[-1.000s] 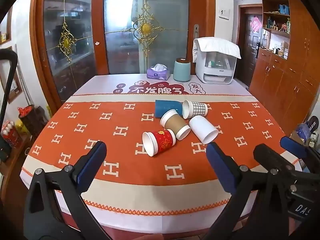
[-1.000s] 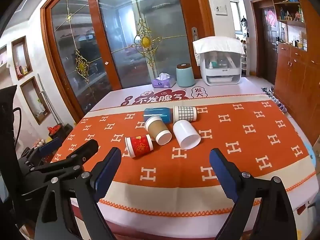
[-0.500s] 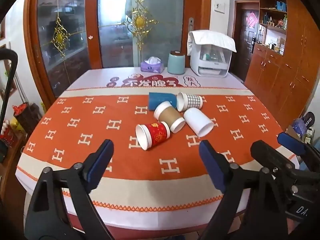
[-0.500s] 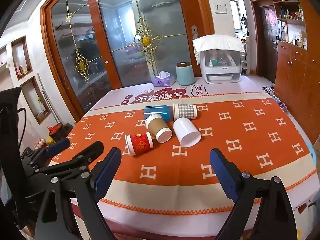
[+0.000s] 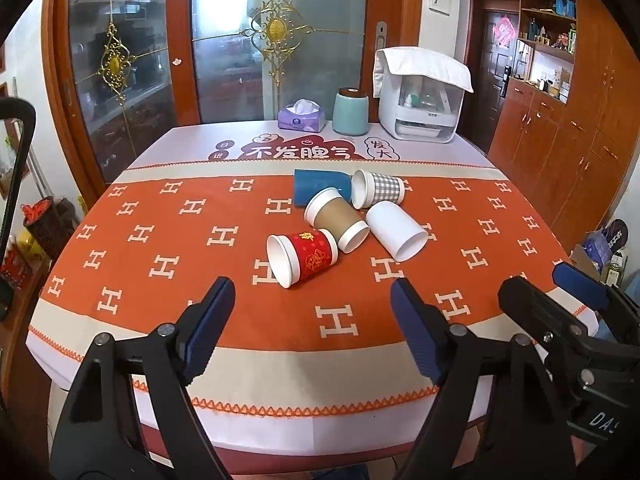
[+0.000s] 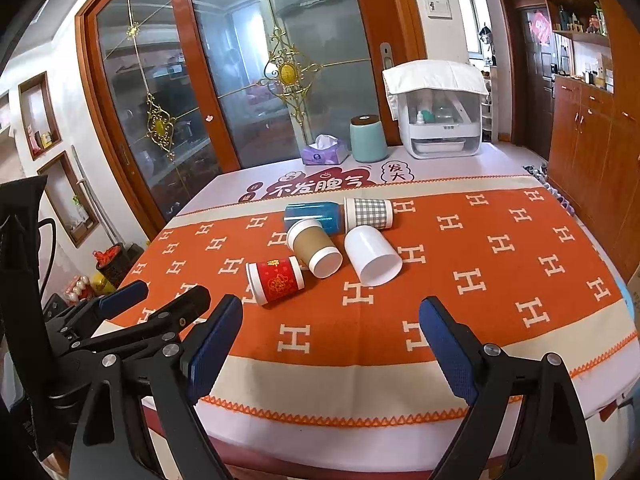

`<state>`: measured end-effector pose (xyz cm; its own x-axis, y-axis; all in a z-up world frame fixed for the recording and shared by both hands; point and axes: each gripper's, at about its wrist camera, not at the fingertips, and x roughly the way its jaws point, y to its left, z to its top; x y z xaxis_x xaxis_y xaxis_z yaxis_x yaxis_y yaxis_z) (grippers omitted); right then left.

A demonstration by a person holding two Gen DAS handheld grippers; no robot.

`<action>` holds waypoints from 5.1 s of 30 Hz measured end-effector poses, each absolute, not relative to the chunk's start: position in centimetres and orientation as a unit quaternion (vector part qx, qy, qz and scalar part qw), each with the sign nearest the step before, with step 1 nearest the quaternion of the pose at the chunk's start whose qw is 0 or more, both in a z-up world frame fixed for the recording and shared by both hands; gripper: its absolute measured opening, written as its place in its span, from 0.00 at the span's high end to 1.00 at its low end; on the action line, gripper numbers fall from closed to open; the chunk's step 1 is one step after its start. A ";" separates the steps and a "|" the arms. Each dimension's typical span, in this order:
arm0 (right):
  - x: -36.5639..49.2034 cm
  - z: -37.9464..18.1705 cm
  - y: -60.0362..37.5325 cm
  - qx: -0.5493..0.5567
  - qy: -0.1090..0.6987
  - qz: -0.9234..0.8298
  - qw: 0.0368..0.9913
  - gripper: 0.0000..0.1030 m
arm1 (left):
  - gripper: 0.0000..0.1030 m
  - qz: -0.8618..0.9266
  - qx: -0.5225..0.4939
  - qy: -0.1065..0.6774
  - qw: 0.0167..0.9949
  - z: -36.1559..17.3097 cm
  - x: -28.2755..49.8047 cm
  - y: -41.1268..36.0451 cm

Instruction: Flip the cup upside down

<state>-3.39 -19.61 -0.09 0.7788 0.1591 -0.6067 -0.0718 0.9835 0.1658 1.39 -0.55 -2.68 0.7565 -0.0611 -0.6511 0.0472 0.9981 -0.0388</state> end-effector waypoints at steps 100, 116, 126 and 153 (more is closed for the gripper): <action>14.6 -17.3 -23.5 0.194 0.505 0.069 0.838 0.12 | 0.41 -0.179 0.353 0.564 0.725 -19.2 25.4 -6.9; 10.2 -14.9 -26.4 0.220 0.483 0.046 0.846 0.12 | 0.41 -0.120 0.108 0.613 0.774 -14.8 17.7 -5.0; 7.3 -14.5 -28.0 0.222 0.483 0.027 0.847 0.12 | 0.41 -0.127 -0.033 0.636 0.761 -18.1 14.5 -5.8; 7.6 -15.7 -27.2 0.243 0.509 0.060 0.823 0.12 | 0.34 -0.105 -0.198 0.597 0.771 -16.3 13.3 -1.6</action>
